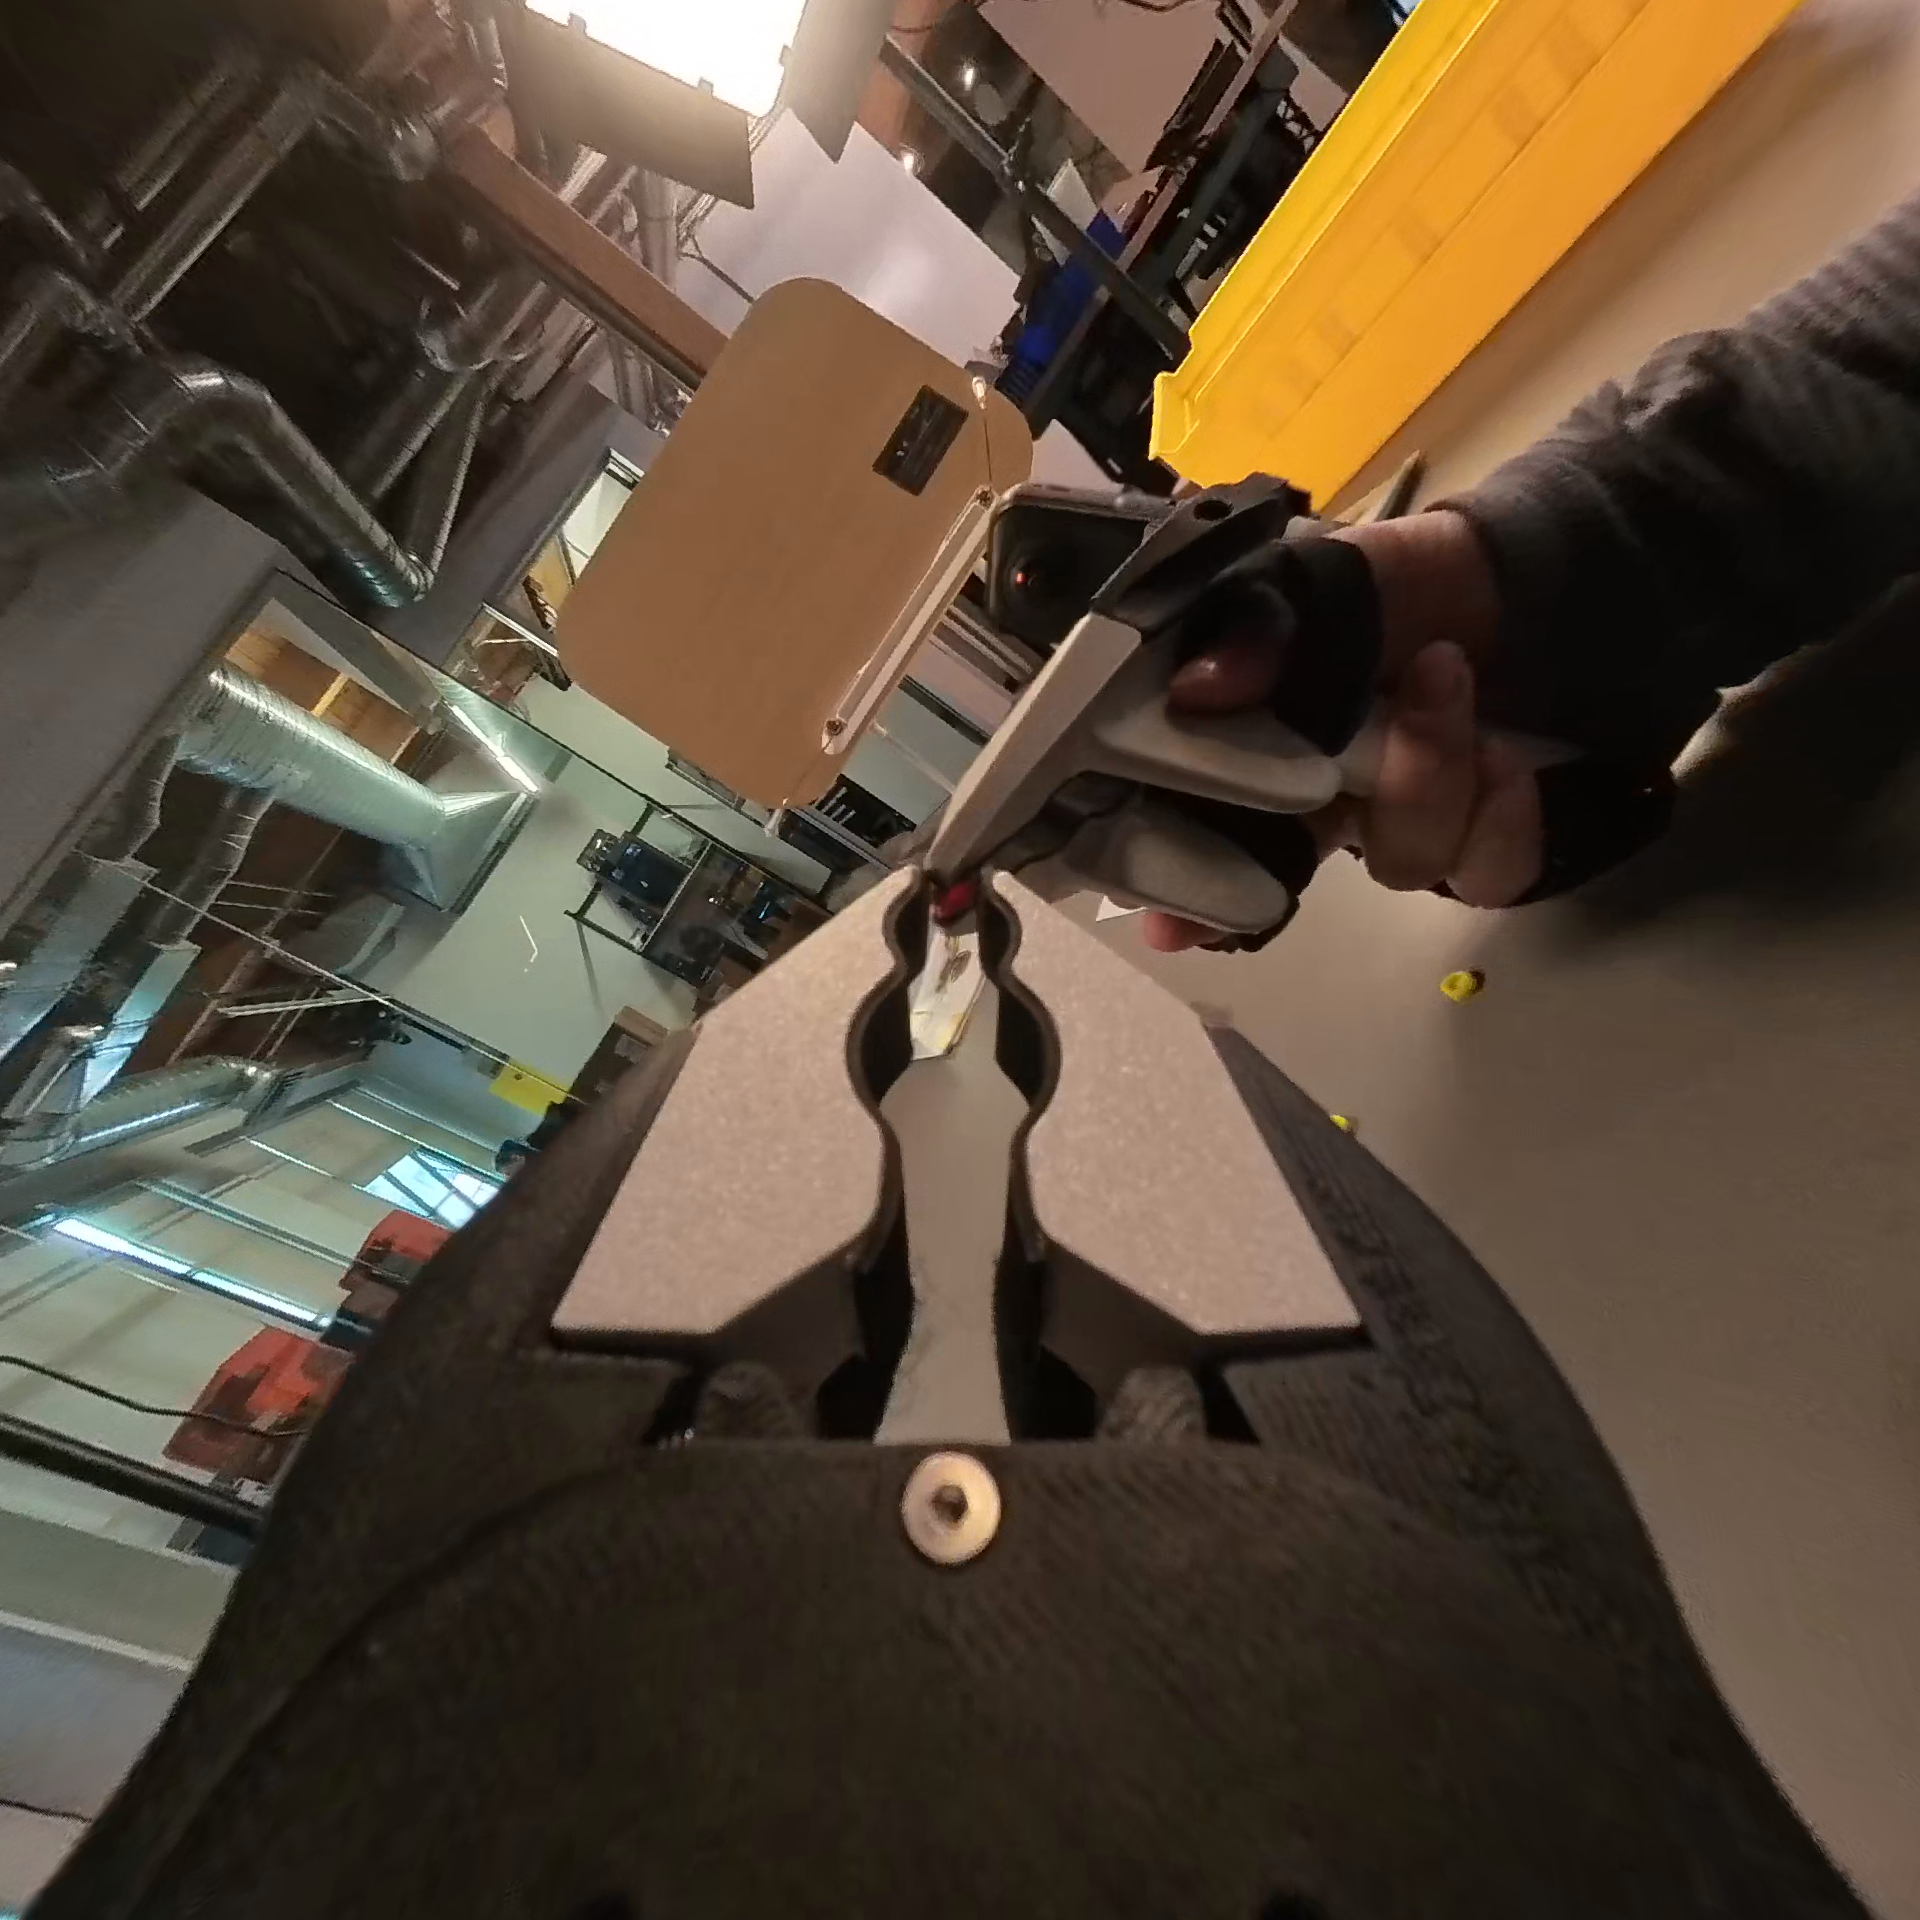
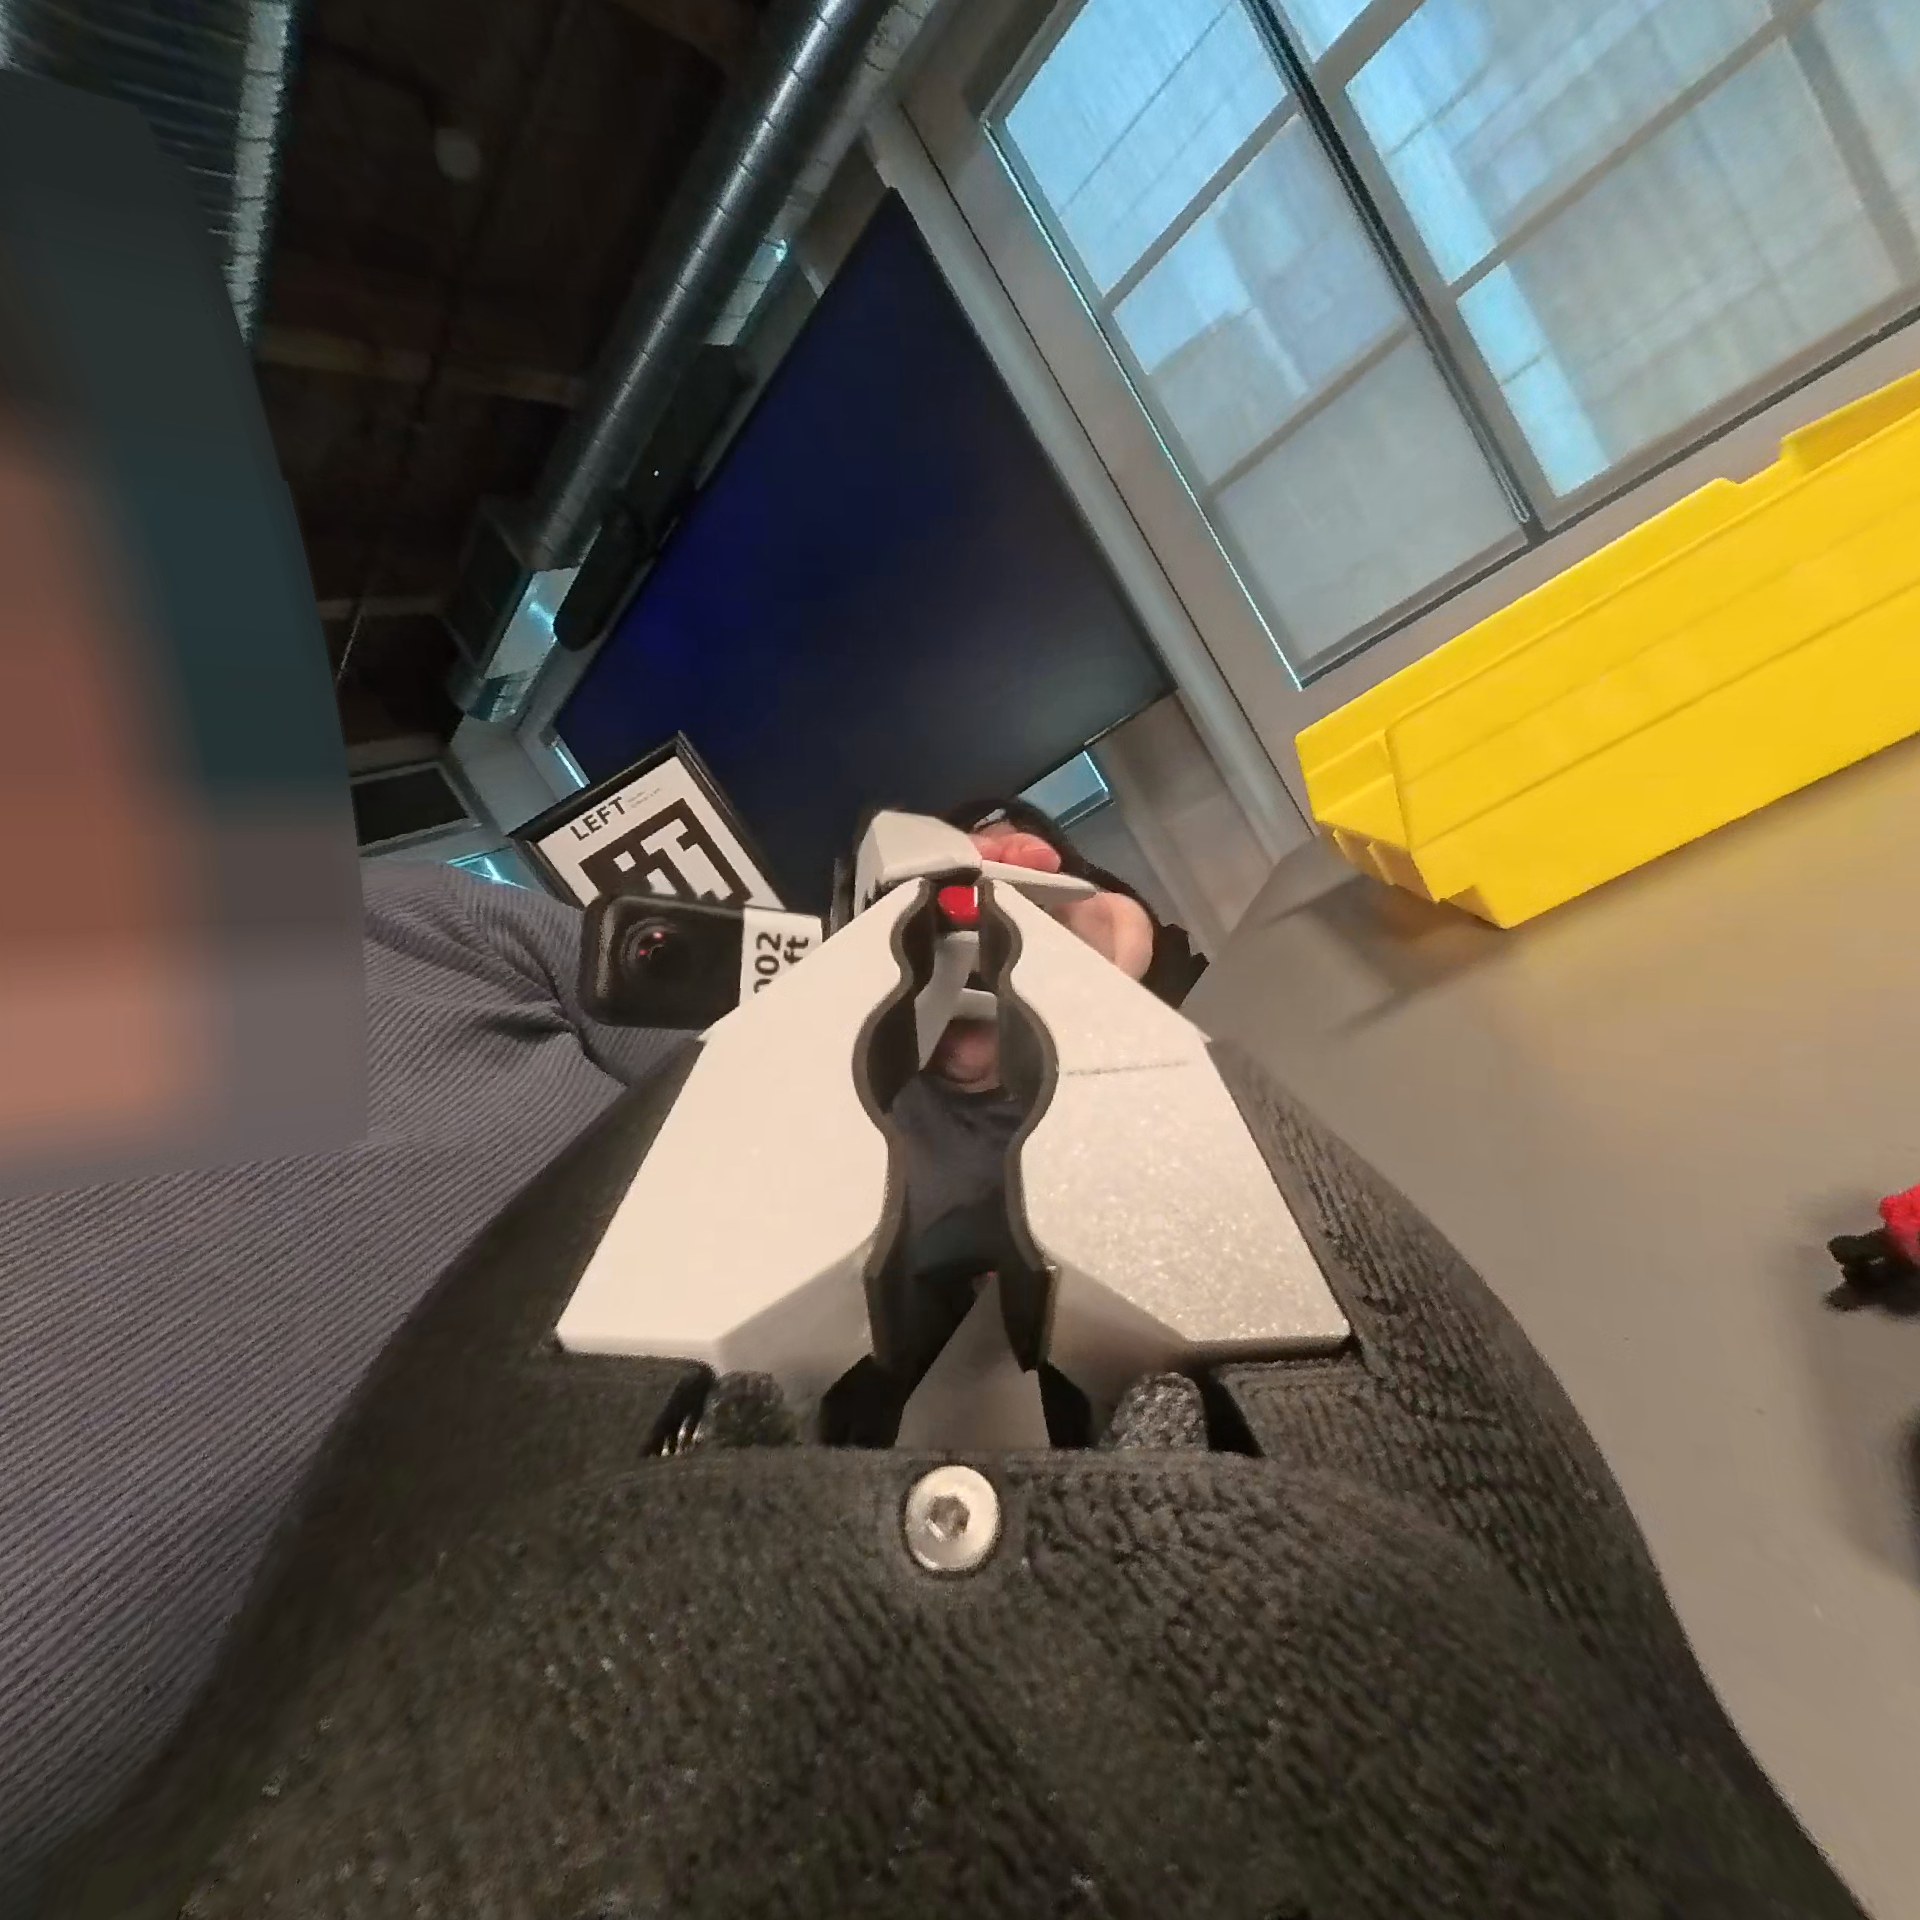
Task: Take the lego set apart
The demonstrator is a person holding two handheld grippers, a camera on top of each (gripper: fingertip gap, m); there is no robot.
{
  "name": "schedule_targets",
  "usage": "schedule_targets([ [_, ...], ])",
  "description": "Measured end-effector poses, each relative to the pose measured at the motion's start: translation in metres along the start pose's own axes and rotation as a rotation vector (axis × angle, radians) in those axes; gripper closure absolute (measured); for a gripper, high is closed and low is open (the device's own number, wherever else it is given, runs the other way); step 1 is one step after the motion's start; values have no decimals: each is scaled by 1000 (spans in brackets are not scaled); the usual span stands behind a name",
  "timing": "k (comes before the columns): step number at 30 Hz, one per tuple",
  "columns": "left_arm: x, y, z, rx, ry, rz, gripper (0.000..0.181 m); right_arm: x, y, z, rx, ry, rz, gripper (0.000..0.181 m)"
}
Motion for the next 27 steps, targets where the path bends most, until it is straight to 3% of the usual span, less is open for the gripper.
schedule_targets([
  [6,-2,0,5,-49,74,90,175,6,1,1,-6,-11,33,174],
  [13,-12,14,30,-107,167,-15,176,1,11,-15,144,71,67,161],
  [16,-29,26,47,-198,130,-102,176,2,20,-22,210,184,186,154],
  [19,-75,51,90,-452,121,-272,176,0,30,-31,302,368,370,155],
  [21,-105,71,136,-670,279,-310,175,-2,40,-37,363,491,505,157],
  [23,-125,92,177,-780,398,-323,175,-5,50,-42,408,578,612,160],
  [25,-133,108,216,-896,510,-287,175,-7,57,-45,432,623,682,160],
  [27,-125,116,252,-1037,714,-115,175,-7,63,-47,444,653,738,161],
])
Point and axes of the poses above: each gripper's, where its closed fingertips meet, y back along the fingers, z out of its underside, x = y × z across the jaws, the point moved 7 cm from there along y, back along the fingers, and after that the axes turned 12 degrees about -y, right-handed, at the moved point
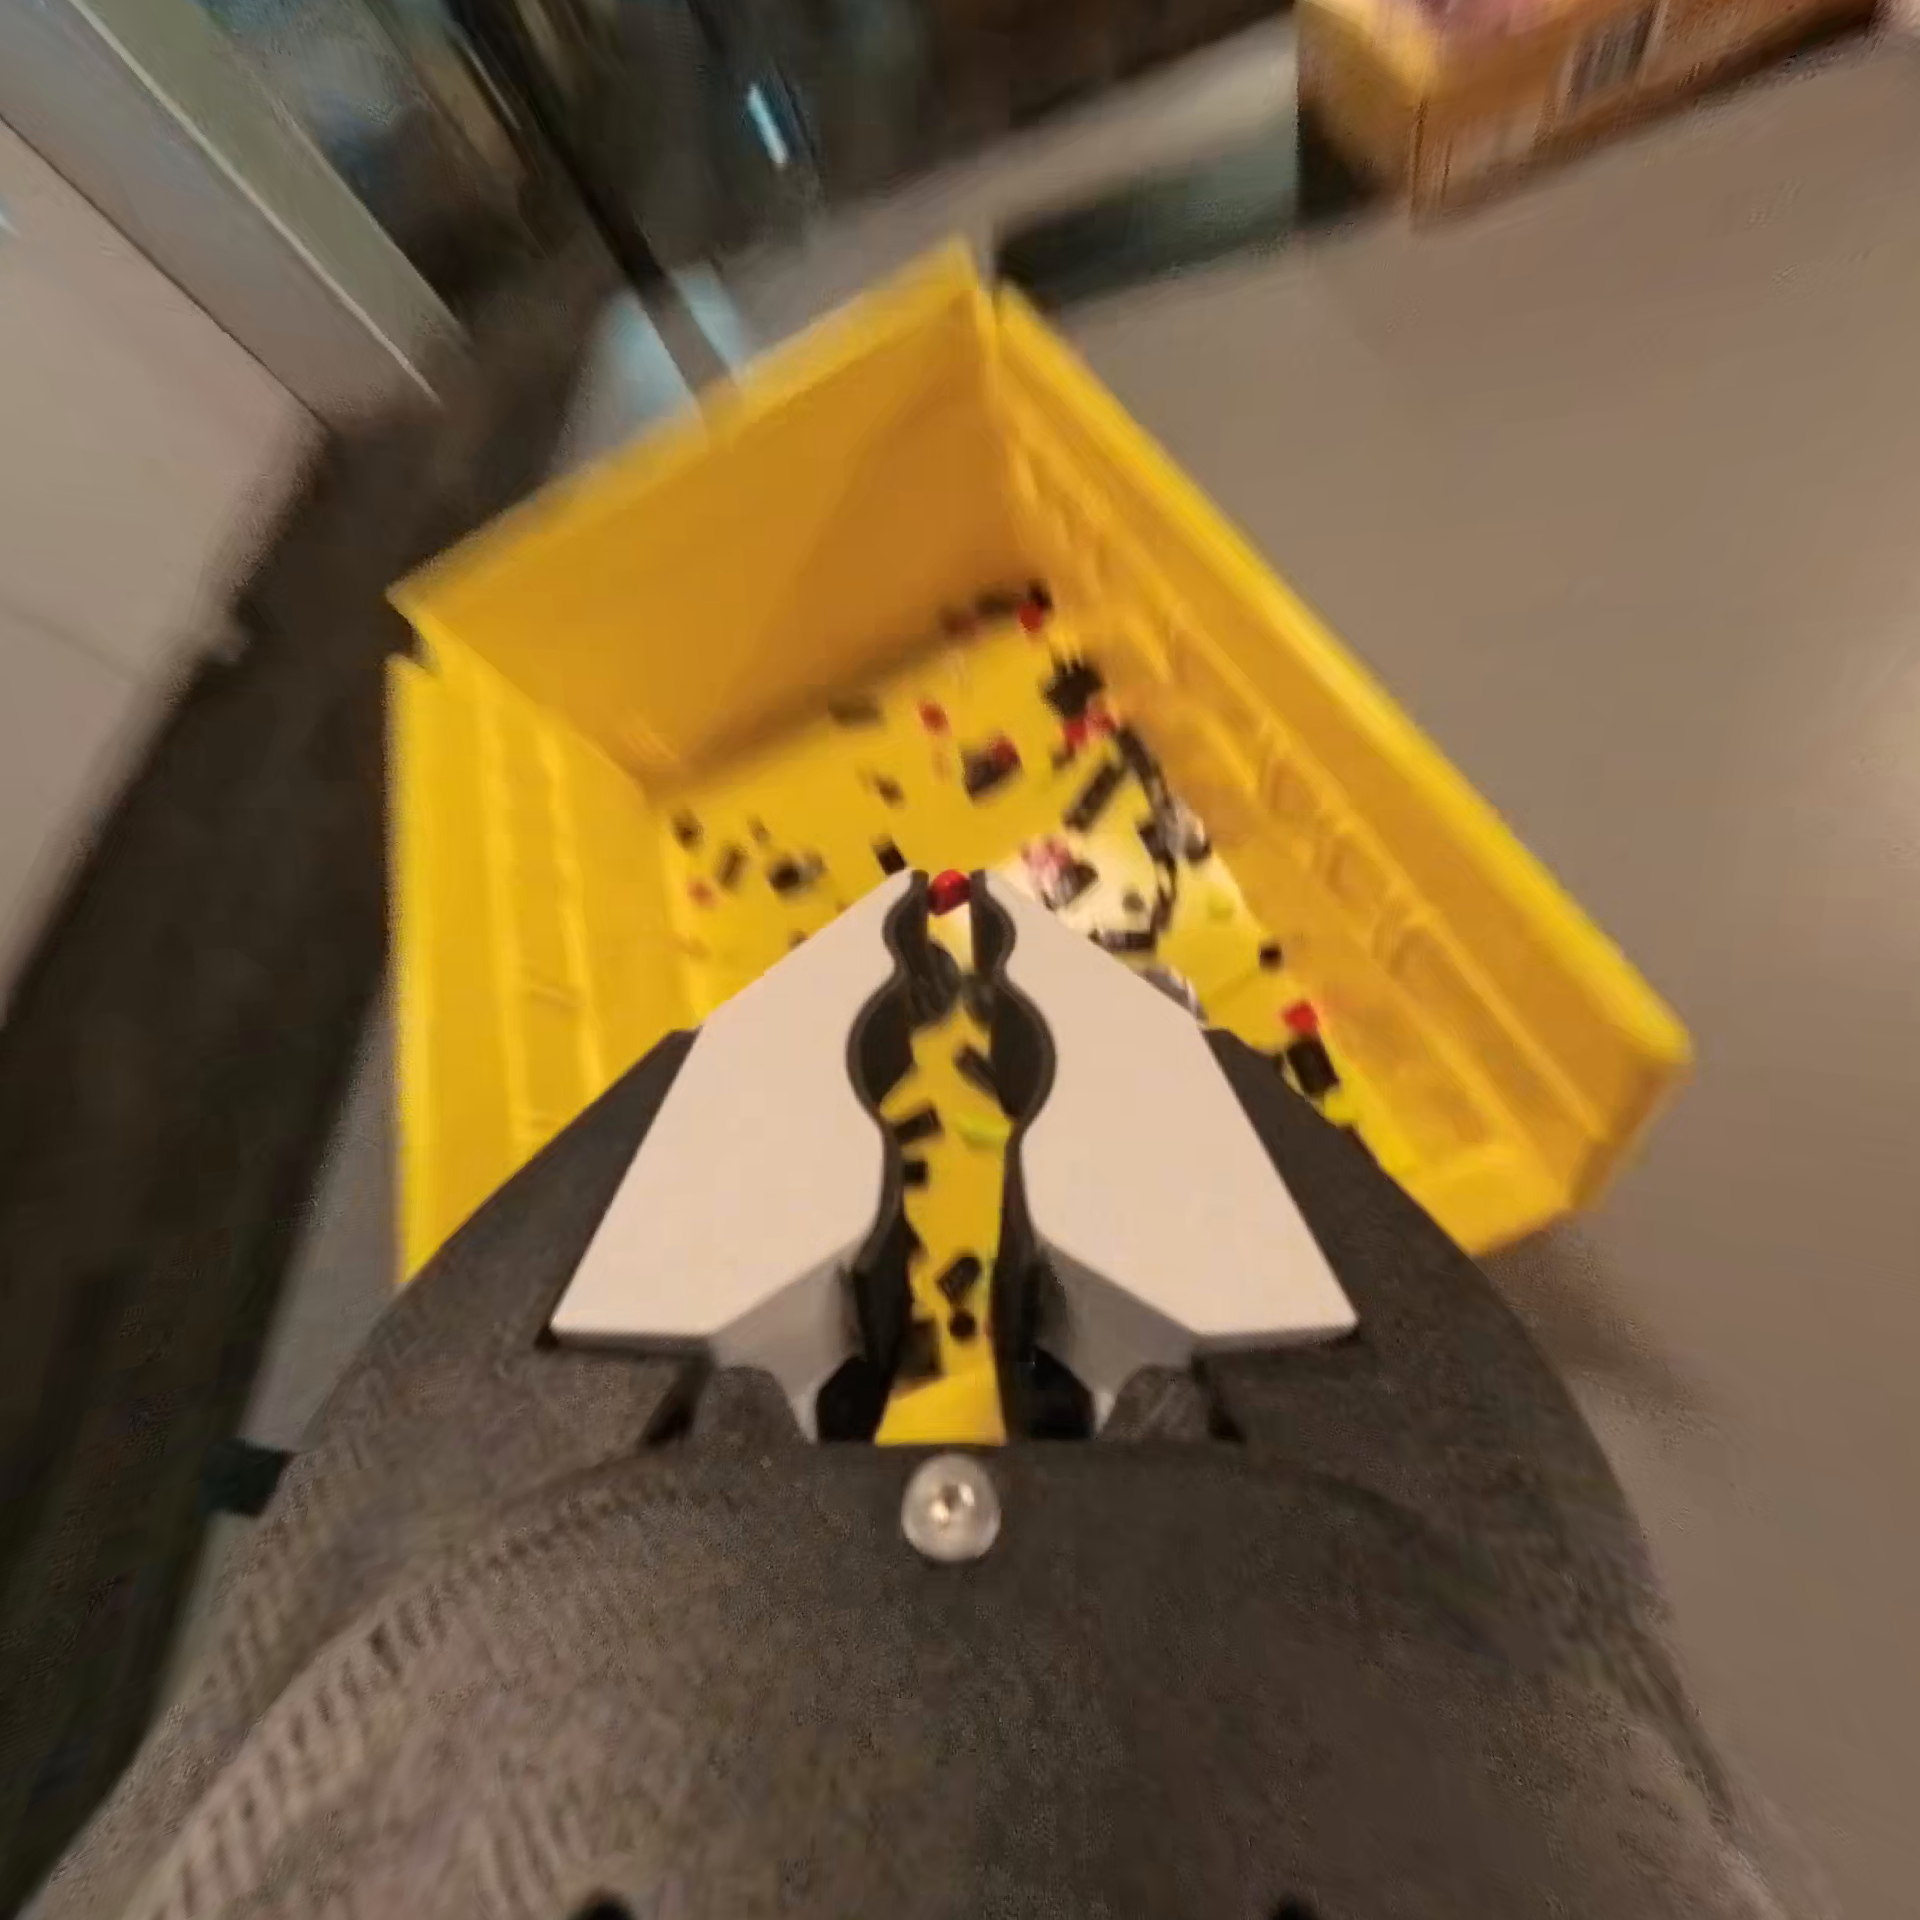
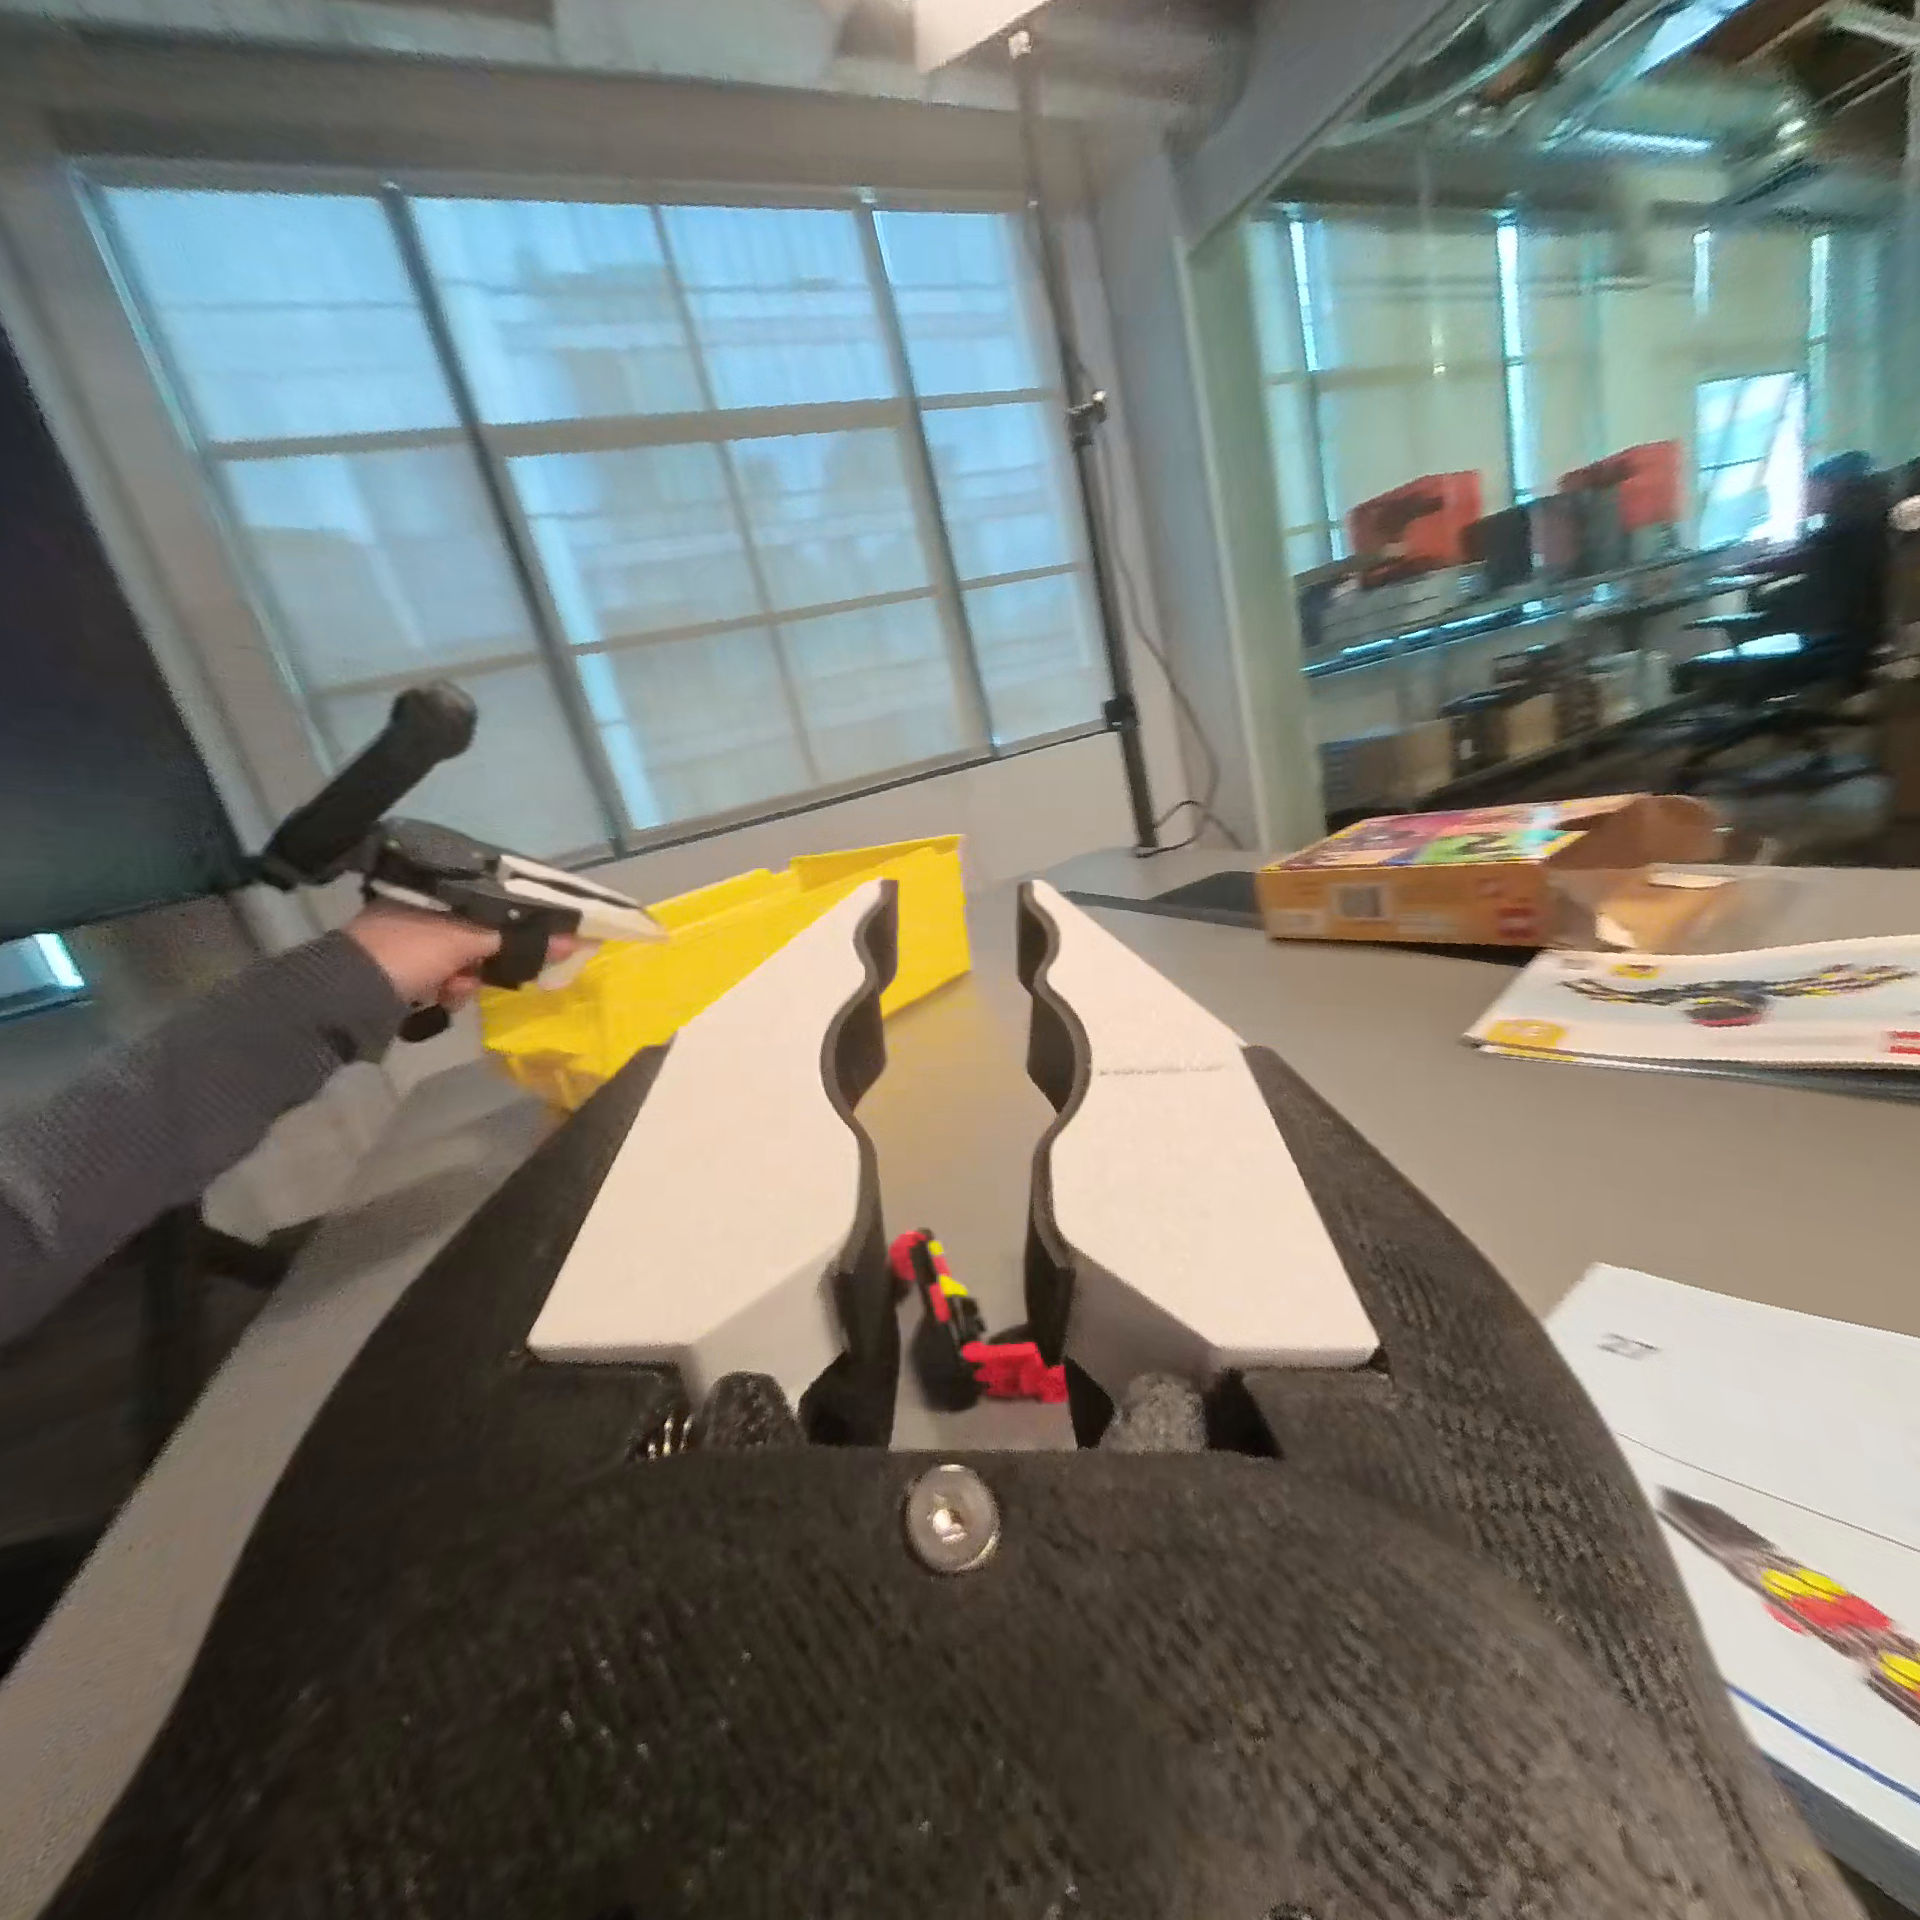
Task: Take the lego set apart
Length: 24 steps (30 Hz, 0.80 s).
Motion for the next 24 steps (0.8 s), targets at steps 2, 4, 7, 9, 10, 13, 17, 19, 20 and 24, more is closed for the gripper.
schedule_targets([
  [2,-5,-20,15,-139,94,172,175,4,1,1,-8,26,40,162],
  [4,-9,-34,20,-207,166,277,166,7,0,3,-25,32,55,162],
  [7,-16,-44,23,-298,209,341,153,9,-1,7,-46,16,54,162],
  [9,-18,-47,23,-332,233,364,145,9,-2,9,-63,11,53,163],
  [10,-18,-49,24,-345,243,377,144,9,-3,10,-67,12,51,163],
  [13,-20,-52,24,-362,253,412,145,8,-4,11,-75,10,41,164],
  [17,-20,-51,14,-307,299,505,148,7,-5,13,-88,7,37,164],
  [19,-17,-40,-5,-185,324,544,151,8,-5,12,-85,17,42,164],
  [20,-13,-30,-18,-99,331,543,151,8,-4,12,-81,28,49,164],
  [24,58,45,-72,291,287,751,145,16,2,4,-40,117,142,164],
])
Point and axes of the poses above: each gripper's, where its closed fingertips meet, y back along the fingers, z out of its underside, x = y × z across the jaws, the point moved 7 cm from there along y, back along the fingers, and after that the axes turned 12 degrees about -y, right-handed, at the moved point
